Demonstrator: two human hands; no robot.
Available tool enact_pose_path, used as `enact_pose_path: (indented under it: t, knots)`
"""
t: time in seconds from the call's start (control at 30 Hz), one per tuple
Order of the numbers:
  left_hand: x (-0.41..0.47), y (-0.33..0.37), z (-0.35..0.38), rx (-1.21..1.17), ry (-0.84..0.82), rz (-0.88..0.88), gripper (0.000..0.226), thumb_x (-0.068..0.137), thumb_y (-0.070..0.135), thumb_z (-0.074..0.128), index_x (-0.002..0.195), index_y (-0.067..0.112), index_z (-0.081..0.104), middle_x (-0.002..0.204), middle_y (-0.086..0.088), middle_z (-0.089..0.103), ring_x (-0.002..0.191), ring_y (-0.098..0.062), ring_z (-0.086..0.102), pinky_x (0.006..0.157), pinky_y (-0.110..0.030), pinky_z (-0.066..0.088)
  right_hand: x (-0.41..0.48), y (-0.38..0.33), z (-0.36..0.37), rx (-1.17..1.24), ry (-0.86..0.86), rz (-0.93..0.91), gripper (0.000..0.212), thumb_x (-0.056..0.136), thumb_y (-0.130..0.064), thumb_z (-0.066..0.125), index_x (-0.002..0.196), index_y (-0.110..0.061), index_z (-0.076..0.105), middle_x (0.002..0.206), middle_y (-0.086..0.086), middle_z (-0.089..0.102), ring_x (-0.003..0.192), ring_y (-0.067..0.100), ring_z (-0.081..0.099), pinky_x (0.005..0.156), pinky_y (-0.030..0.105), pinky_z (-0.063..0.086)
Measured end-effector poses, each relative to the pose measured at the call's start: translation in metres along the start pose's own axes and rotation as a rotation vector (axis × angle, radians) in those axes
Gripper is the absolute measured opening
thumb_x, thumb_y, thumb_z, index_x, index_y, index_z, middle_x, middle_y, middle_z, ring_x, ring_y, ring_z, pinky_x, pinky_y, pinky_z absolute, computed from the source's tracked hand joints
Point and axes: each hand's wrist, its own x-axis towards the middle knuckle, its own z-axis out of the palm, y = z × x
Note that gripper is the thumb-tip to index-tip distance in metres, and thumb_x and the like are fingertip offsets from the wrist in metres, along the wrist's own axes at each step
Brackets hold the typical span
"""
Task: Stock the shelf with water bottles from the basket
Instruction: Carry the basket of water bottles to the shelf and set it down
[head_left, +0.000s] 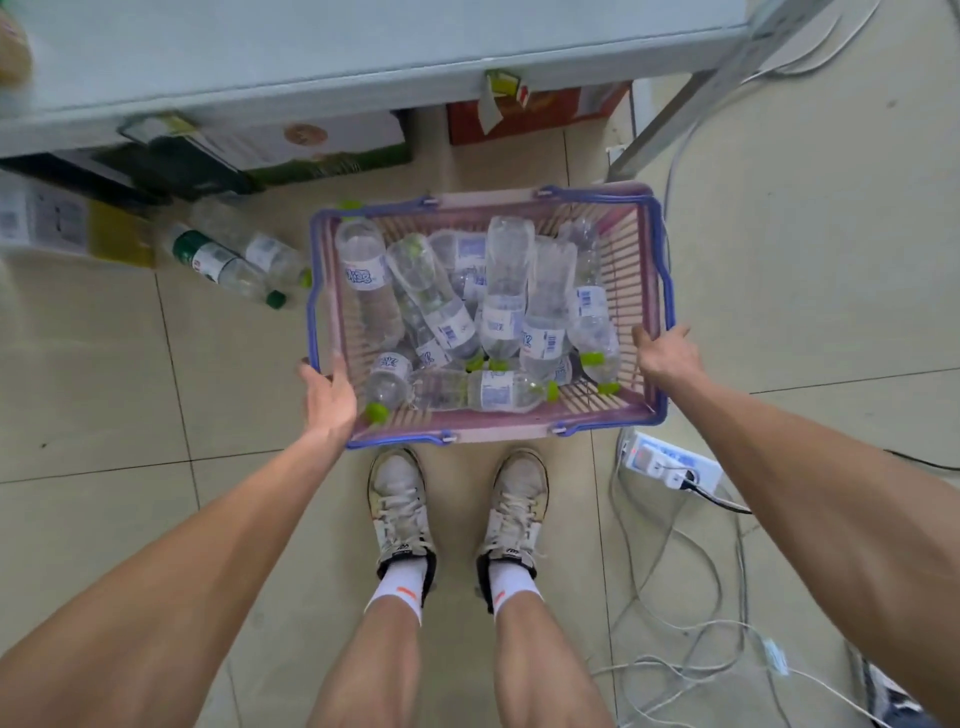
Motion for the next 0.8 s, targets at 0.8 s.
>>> enact_pose_path:
  t: [0.8]
  knots:
    - [0.07,0.05,0.011,0.053,0.301,0.157,0.066,0.104,0.039,0.042,0.151,-0.001,0.019,0.135,-0.027,0.053,0.119,-0.047,0.055,0.095,-0.05,0.043,0.035,-0.061,-0.01,-0.046,0.138,-0.203,0.042,0.102,-0.025,0.051,0.131,0.002,0.038,0.132,0.032,0.055,0.118,0.051,0.056,0.093,0.048,0.047]
